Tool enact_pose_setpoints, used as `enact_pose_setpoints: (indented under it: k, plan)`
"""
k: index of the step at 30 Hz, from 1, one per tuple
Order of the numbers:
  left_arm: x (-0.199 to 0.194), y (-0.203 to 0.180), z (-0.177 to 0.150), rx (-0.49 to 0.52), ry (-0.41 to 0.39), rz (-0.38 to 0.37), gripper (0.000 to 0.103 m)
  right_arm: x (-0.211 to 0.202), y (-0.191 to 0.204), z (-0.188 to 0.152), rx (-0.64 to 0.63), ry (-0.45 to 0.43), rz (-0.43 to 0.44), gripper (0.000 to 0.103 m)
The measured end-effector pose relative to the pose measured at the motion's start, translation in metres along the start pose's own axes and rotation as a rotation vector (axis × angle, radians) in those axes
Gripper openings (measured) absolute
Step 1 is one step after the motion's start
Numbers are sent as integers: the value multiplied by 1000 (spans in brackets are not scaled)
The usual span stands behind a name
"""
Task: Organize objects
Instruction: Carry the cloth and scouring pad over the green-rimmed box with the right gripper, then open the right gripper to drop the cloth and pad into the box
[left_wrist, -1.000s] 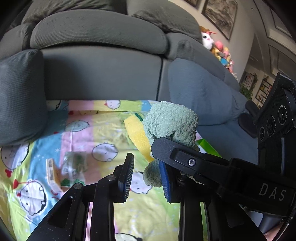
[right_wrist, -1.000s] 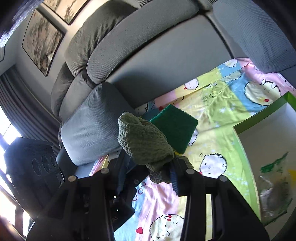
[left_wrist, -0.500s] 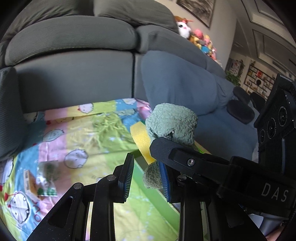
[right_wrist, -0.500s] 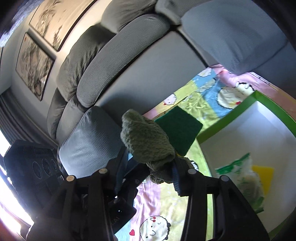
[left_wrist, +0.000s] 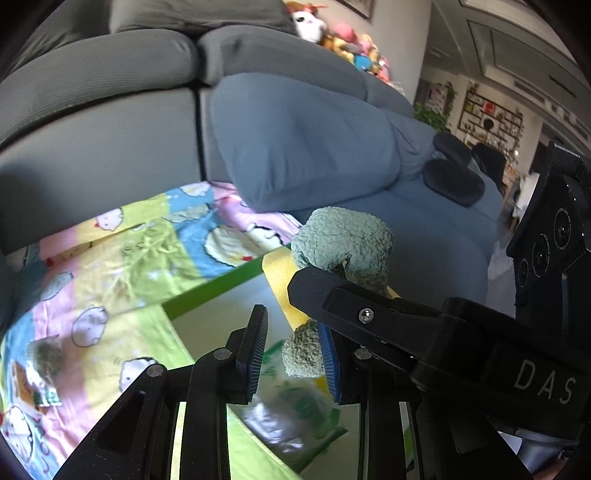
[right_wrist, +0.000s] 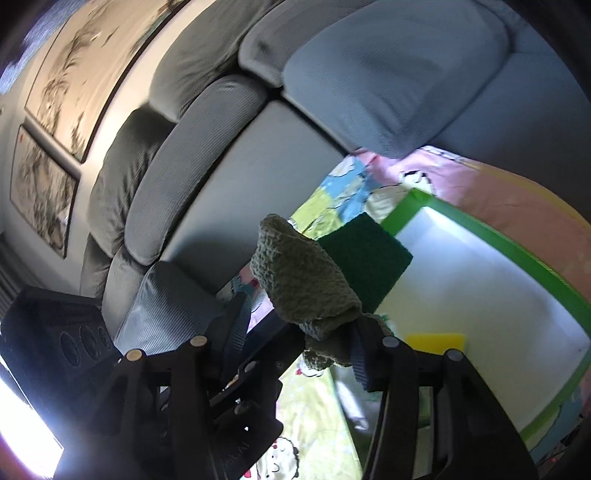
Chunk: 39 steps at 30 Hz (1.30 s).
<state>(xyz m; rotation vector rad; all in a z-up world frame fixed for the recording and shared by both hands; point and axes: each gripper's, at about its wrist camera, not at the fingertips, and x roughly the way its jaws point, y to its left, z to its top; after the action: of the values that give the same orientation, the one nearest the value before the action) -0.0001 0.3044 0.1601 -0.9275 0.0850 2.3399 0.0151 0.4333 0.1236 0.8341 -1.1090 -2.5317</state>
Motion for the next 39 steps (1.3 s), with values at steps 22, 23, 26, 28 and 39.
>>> enact_pose_setpoints:
  k: [22,23,26,28,39]
  plan:
    - [40,-9,-16,-67,151,-84,29,8,-32,-1,61,40,-221,51]
    - [40,-9,-17,-65,154,-77,29,9,-32,-2,60,46,-234,51]
    - [38,-9,-19,-63,153,-83,29,13,-34,-3,63,61,-256,51]
    - [35,-7,-19,-65,151,-90,29,13,-34,-4,66,62,-263,54]
    - [-5,25,-17,-124,89,-109,30,-5,-6,-3,0,-48,-366,76]
